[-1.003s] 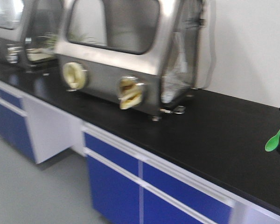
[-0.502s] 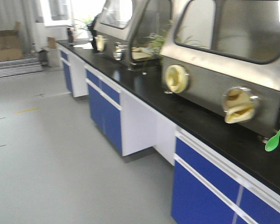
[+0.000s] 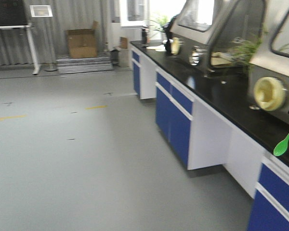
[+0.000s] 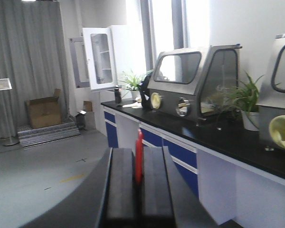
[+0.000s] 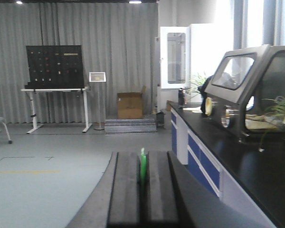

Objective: Sort red and green spoons into left cabinet
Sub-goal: 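Drive the base back from the bench and turn away, then drive the base past the boxes toward the white cabinet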

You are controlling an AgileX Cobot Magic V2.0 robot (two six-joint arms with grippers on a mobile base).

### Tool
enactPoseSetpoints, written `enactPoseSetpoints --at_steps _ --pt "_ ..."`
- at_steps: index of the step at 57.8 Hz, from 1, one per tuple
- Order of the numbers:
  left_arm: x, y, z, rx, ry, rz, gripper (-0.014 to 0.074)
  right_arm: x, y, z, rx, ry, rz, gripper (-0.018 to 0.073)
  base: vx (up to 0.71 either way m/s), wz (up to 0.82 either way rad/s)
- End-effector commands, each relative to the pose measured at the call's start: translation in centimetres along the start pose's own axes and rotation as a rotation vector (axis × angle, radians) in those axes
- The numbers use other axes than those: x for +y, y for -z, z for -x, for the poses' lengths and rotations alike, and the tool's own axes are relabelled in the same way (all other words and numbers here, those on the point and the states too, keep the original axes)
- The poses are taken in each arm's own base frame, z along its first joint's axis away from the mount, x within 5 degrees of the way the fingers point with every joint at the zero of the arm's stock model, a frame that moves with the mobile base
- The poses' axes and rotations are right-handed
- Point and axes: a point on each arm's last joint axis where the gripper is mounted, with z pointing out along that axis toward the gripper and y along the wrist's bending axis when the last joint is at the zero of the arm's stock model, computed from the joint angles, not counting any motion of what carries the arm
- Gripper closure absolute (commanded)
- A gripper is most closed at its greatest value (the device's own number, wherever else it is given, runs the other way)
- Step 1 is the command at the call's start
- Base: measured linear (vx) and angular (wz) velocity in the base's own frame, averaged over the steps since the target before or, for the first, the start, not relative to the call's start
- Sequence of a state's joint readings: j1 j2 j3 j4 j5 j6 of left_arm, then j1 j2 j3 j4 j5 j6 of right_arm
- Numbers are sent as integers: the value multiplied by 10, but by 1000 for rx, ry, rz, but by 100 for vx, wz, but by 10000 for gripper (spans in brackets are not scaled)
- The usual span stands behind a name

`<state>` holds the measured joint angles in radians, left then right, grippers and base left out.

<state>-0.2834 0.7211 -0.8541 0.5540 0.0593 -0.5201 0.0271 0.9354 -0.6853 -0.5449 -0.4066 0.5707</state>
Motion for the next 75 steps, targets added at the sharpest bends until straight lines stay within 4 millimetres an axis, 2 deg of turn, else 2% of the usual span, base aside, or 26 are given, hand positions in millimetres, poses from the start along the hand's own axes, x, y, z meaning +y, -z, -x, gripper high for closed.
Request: enactPoseSetpoints --at_steps 1,37,75 --pt "-4 3 16 -90 16 -39 603 3 1 18 -98 0 32 568 17 49" --pt "-4 3 16 -90 16 -39 603 3 1 18 -98 0 32 568 20 38" --pt "-4 3 16 -90 16 -39 603 3 1 18 -98 0 32 568 33 0"
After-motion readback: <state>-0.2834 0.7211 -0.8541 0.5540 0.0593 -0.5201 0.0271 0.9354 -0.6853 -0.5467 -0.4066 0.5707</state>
